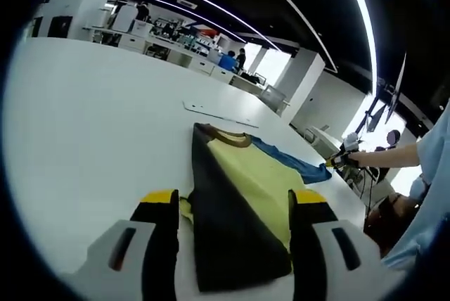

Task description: Fold the garment on the visible template until the final outline fits inside the template.

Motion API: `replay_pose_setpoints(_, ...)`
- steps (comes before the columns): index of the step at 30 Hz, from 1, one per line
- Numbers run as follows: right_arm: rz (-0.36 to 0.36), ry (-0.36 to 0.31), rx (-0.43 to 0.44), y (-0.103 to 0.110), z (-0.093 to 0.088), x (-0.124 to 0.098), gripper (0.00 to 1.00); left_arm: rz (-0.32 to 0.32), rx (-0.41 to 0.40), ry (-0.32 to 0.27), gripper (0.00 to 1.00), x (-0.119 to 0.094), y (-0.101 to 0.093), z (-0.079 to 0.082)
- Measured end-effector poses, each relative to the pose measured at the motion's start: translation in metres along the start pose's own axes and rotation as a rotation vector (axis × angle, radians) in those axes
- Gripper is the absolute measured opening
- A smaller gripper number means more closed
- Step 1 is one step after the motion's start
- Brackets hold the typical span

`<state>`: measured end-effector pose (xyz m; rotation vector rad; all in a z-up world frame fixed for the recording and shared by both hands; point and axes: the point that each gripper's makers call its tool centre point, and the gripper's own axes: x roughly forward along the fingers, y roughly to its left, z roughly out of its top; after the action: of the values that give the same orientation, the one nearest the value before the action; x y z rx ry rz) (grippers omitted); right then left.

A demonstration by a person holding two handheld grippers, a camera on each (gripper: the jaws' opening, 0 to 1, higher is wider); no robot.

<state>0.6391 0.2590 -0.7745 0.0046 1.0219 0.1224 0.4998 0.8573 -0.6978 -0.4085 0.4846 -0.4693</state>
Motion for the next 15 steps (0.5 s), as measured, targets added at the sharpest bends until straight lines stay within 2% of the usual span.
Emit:
replay_pose_setpoints(5, -0.009, 0.036, -0.031, 0.000, -0.010, 0.001, 0.00, -0.003, -0.002, 0.007, 0.60, 0.001, -0.001, -0.003)
replay_pose_setpoints(15, -0.037, 0.068, -0.004, -0.018, -0.046, -0.025, 0.00, -0.011, 0.018, 0.020, 0.60, 0.001, -0.005, -0.006)
